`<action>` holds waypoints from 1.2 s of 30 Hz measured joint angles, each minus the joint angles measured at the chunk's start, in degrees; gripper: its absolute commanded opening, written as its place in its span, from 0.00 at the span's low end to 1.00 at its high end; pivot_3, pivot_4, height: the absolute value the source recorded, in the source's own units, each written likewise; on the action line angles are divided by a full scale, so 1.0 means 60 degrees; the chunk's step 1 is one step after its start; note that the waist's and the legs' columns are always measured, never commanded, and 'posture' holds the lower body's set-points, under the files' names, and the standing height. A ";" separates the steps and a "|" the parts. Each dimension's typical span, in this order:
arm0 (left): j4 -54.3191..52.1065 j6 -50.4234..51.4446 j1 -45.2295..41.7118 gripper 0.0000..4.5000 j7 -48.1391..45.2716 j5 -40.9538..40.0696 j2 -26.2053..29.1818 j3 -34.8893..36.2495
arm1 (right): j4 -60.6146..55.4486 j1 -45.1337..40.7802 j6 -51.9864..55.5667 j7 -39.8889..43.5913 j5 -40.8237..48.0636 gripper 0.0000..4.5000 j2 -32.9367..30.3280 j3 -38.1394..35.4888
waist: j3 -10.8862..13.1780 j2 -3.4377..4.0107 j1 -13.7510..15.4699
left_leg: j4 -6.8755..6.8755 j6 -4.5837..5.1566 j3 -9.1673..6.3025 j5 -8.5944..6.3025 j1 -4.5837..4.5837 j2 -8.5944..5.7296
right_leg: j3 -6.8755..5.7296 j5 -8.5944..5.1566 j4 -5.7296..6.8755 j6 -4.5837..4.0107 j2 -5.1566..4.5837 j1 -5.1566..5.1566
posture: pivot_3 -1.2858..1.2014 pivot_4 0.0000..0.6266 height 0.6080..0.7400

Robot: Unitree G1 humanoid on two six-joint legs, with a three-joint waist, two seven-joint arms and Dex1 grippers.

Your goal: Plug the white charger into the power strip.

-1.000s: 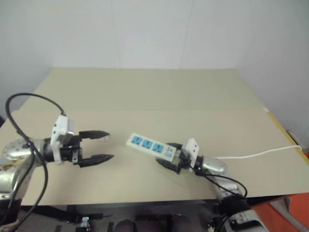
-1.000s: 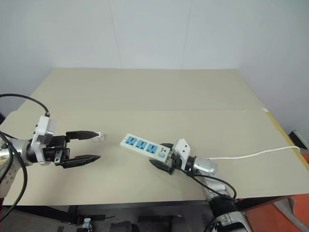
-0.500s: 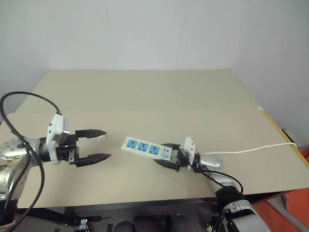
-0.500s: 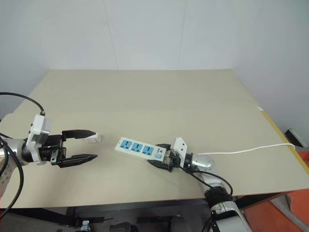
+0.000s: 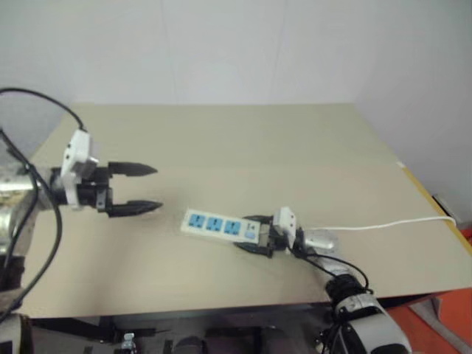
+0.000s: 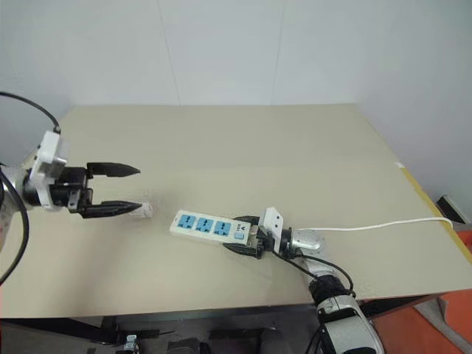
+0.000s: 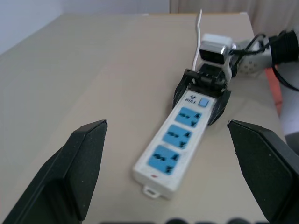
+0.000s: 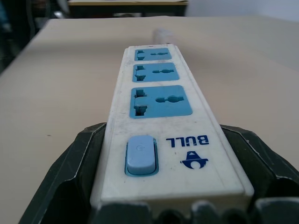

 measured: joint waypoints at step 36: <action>0.4837 -0.0422 -0.8966 1.00 -0.1428 0.5056 -0.1106 -1.2342 | 0.1479 -0.0784 -0.0522 0.1647 -0.0250 0.76 0.0390 0.0168 | 0.0006 -0.0001 0.0051 | 0.0067 -0.0023 0.0003 0.0015 -0.0102 0.0071 | 0.0022 0.0000 0.0040 0.0002 0.0092 -0.0090 | 0.52 0.24 1.00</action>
